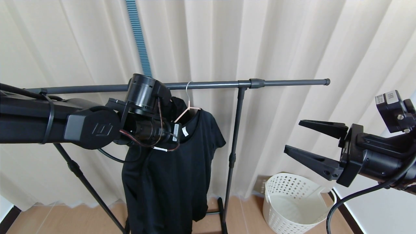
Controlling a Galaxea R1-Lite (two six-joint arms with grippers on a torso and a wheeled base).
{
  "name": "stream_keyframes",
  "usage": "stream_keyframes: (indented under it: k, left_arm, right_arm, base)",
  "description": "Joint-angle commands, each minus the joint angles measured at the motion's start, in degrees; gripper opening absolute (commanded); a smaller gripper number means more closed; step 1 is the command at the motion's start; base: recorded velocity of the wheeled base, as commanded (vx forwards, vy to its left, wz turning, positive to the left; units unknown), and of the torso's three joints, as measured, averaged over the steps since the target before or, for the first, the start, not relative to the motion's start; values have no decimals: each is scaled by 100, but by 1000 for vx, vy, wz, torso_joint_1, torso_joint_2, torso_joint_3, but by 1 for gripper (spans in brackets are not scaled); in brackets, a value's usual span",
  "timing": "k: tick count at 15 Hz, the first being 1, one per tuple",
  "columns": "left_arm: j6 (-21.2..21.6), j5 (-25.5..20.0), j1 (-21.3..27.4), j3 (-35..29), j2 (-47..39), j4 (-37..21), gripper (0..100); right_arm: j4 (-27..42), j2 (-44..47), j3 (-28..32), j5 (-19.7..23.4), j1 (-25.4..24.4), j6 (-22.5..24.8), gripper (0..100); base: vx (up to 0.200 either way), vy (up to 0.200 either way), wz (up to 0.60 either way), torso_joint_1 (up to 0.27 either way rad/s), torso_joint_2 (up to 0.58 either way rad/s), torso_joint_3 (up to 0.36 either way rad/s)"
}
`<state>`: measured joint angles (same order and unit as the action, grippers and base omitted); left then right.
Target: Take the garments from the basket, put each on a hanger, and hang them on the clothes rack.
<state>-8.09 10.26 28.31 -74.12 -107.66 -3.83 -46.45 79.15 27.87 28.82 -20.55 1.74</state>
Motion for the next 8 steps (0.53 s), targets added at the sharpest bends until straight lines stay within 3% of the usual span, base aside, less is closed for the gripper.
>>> stream_keyframes:
  k: [1,8]
  left_arm:
    - [1,2,-1,3,34,-13,100]
    - [-8,2,43,231,728,-30,100]
  right_arm:
    - [-5,12,-1,10,-1,1,100]
    - [-5,12,-1,1,-1,1,100]
  base:
    - [0,0,0,0,0,0]
    - [0,0,0,0,0,0]
